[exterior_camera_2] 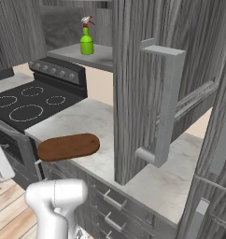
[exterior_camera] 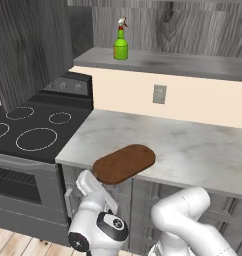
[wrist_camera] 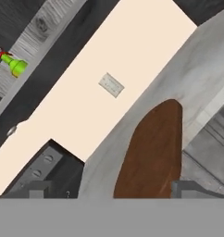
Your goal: Move the cutting board and knife to the sink. Then move spray from the cabinet to the counter.
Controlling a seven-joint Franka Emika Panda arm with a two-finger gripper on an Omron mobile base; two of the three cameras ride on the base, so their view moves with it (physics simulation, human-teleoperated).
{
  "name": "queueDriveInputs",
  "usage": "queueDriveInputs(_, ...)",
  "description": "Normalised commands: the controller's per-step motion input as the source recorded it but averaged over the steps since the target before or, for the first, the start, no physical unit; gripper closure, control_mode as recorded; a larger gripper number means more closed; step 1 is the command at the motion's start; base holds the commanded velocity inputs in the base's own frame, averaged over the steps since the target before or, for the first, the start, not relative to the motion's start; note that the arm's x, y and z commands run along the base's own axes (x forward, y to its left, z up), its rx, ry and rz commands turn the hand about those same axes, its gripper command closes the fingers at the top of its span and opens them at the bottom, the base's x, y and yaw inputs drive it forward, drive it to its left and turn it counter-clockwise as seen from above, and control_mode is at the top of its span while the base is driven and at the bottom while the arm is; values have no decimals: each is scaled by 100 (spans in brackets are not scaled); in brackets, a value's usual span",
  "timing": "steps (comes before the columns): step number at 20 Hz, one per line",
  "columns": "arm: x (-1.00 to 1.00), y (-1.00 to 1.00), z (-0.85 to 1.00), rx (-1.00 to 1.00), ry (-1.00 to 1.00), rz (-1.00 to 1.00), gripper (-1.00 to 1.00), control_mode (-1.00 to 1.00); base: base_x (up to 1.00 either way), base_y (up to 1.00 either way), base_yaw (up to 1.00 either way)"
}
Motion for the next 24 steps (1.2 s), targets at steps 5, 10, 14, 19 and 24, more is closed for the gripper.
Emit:
queueDriveInputs(5,1,12,-60,21,-7,-22,-100,-100,0,0,0)
queueDriveInputs(10,0,53,-52,16,-9,-33,-100,-100,0,0,0)
queueDriveInputs(14,0,69,-30,13,-12,-33,-100,-100,0,0,0)
queueDriveInputs(19,0,33,-26,18,-11,-18,-100,-100,0,0,0)
queueDriveInputs(24,0,0,-26,12,-15,-1,-100,-100,0,0,0)
